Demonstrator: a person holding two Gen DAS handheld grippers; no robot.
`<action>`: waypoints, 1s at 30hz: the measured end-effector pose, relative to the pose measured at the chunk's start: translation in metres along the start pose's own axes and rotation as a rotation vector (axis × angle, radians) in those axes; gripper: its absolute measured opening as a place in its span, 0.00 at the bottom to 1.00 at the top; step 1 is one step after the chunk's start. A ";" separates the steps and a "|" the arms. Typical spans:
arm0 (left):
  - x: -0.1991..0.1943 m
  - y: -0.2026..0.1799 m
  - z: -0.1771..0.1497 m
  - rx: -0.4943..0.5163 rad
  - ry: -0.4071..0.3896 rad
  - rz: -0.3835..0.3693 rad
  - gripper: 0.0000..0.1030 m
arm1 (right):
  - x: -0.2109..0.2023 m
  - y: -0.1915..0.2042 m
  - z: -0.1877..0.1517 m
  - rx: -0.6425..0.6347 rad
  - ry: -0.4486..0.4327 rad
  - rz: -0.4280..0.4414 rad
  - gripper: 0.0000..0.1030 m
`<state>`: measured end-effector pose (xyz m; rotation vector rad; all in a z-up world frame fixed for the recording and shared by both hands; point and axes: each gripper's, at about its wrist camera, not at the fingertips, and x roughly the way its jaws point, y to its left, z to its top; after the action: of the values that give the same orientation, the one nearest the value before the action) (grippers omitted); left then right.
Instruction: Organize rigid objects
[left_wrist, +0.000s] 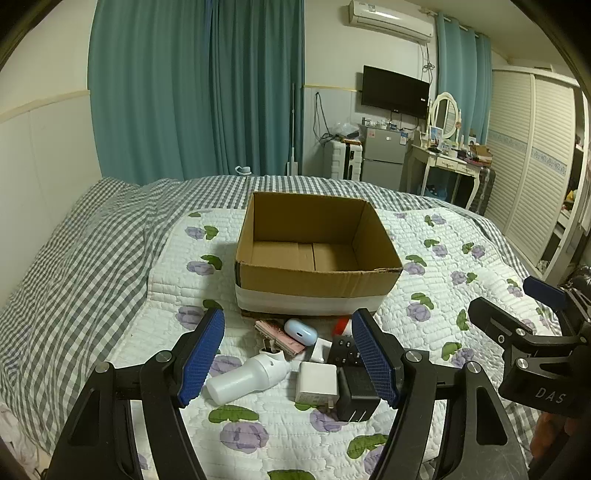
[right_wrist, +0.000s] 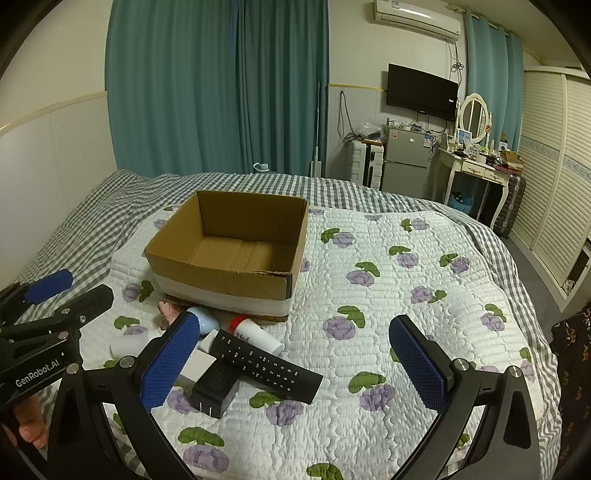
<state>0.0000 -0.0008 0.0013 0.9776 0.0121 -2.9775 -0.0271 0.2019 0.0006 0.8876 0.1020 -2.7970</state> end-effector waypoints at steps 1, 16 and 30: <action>0.000 0.000 0.000 -0.001 0.001 -0.001 0.72 | 0.000 0.000 -0.001 0.000 0.000 0.000 1.00; 0.000 0.000 -0.001 -0.001 0.000 0.001 0.72 | 0.001 0.000 -0.002 0.004 0.006 0.002 1.00; 0.001 0.001 -0.003 0.001 0.003 0.000 0.72 | 0.002 0.003 -0.004 0.002 0.014 0.003 1.00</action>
<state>0.0008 -0.0014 -0.0021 0.9821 0.0115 -2.9765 -0.0259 0.1995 -0.0040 0.9076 0.0994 -2.7891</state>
